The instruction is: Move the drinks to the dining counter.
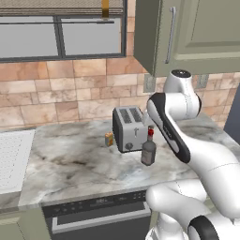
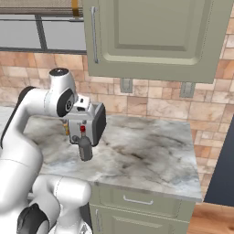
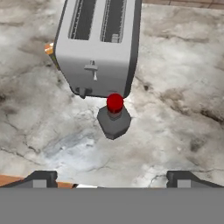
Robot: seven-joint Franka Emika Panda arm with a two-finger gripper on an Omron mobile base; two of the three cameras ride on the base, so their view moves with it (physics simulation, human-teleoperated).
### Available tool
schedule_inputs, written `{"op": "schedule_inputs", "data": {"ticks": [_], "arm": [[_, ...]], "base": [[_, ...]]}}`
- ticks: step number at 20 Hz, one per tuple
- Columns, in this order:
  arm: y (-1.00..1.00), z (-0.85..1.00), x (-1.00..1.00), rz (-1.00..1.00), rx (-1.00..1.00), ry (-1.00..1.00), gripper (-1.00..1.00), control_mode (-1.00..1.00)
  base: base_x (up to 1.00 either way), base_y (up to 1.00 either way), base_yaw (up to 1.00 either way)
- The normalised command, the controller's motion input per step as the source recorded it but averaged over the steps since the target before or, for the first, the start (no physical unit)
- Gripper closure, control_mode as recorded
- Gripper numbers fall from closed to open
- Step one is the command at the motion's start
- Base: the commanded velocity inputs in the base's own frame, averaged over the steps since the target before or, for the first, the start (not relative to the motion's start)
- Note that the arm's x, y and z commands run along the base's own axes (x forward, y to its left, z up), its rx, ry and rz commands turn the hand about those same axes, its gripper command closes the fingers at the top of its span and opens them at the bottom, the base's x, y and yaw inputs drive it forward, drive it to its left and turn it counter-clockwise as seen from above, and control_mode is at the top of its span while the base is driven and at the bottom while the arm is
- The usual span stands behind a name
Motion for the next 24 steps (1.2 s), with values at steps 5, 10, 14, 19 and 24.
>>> {"op": "schedule_inputs", "data": {"ticks": [5,10,14,19,24], "arm": [[0.0,-0.13,0.18,0.0,0.0,0.0,-1.0,-1.0],[0.0,-0.2,0.25,0.0,0.0,0.0,-1.0,-1.0],[0.0,-0.19,0.2,0.0,0.0,0.0,-1.0,-1.0],[0.01,-0.18,0.12,0.0,0.0,0.0,-1.0,-1.0],[0.05,-0.15,0.04,0.0,0.0,0.0,-1.0,-1.0]], "base": [[0.0,0.0,0.0],[0.0,0.0,0.0],[0.0,0.0,0.0],[0.0,0.0,0.0],[0.0,0.0,0.0]]}}
